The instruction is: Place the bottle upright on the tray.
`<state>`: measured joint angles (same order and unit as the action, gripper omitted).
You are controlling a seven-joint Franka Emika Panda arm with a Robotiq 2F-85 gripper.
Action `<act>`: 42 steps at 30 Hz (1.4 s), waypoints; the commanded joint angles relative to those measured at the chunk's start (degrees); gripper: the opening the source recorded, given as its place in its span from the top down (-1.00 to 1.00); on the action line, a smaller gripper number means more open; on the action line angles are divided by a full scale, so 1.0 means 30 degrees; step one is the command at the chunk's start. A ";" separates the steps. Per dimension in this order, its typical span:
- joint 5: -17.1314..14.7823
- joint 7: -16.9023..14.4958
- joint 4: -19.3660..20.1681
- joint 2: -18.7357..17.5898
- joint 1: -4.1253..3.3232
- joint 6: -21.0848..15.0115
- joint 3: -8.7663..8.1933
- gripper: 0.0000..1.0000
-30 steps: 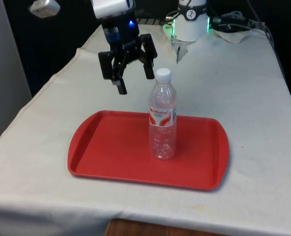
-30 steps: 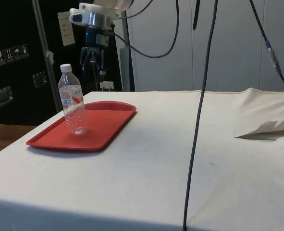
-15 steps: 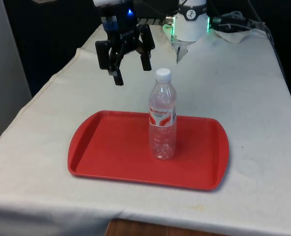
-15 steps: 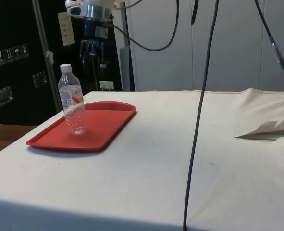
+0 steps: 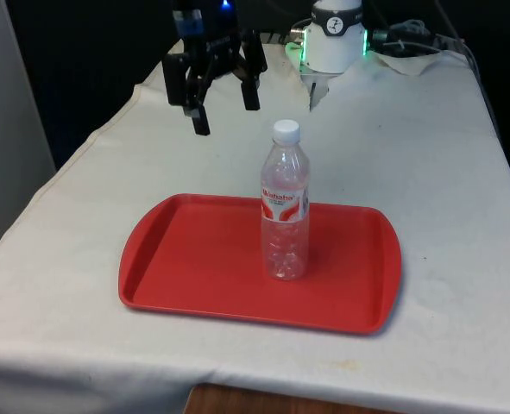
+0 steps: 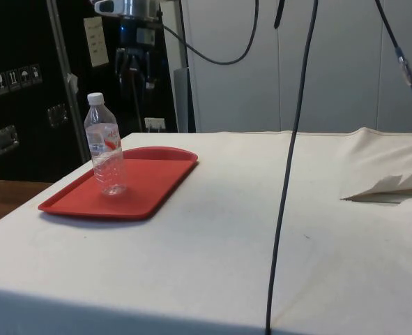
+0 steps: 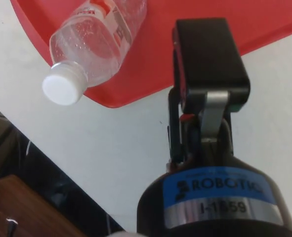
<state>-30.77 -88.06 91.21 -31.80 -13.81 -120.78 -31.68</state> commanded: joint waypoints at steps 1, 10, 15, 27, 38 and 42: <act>0.0325 0.0229 -0.0057 0.0057 -0.0134 0.0153 -0.0172 -1.00; 0.1356 0.0859 -0.0573 0.0267 -0.0134 0.0764 -0.0172 -1.00; 0.1986 0.1261 -0.0917 0.0420 -0.0172 0.1203 -0.0153 -1.00; 0.3056 0.1967 -0.1566 0.0630 -0.0248 0.1948 -0.0095 -1.00; 0.3629 0.2387 -0.2082 0.0707 -0.0344 0.2387 -0.0057 -1.00; 0.3896 0.2597 -0.2368 0.0726 -0.0363 0.2578 -0.0019 -1.00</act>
<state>-19.82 -80.79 84.05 -29.91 -14.44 -113.16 -31.40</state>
